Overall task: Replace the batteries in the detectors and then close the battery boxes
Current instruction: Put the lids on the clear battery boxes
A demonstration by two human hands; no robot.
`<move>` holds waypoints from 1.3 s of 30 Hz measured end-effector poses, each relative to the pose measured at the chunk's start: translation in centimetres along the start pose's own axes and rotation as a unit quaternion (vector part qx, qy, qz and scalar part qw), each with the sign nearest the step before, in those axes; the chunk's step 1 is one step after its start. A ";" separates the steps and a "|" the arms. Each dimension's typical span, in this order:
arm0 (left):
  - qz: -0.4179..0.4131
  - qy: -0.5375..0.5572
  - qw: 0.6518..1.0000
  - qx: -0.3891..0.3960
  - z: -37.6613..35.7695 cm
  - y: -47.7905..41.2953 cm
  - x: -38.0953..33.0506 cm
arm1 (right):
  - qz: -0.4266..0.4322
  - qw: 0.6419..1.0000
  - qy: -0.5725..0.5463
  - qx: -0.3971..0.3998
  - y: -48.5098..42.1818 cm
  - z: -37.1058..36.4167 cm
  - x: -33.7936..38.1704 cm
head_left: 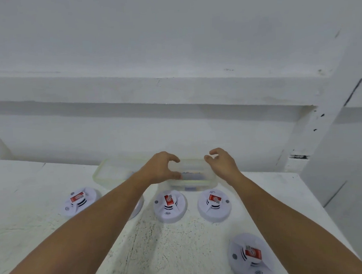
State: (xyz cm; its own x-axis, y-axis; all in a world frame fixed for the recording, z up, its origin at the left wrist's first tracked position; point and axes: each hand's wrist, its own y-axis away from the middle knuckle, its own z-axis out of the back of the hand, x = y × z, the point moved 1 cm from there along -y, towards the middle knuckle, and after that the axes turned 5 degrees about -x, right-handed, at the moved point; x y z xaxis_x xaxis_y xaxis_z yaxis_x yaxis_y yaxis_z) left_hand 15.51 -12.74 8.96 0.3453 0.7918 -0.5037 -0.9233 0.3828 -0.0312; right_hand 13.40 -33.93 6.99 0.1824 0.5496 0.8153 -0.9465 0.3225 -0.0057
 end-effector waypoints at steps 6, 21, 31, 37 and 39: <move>-0.053 0.042 0.996 -0.065 1.0 3.8 0.1 | 0.007 0.999 0.033 0.020 6.6 3.3 -0.4; -0.116 0.069 0.983 -0.126 -7.3 19.6 10.4 | -0.118 0.935 0.332 -0.039 23.3 -1.9 -5.4; -0.072 0.011 0.987 -0.147 -4.5 24.4 16.9 | 0.042 0.968 0.245 -0.027 26.1 -14.4 1.4; -0.054 0.004 0.989 -0.140 -4.2 25.2 17.2 | 0.080 0.966 0.247 -0.004 26.0 -18.2 4.0; -0.056 0.000 0.988 -0.143 -4.2 25.2 17.3 | 0.087 0.966 0.244 -0.008 26.1 -18.3 4.0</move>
State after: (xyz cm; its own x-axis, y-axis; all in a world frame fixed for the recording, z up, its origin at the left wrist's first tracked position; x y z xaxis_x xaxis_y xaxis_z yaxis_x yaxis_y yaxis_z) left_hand -2.48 8.58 -4.19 0.4475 0.7520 -0.4840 -0.8894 0.3179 -0.3284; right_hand -5.67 -9.21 -0.54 0.1284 0.8935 0.4304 -0.9707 0.2021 -0.1299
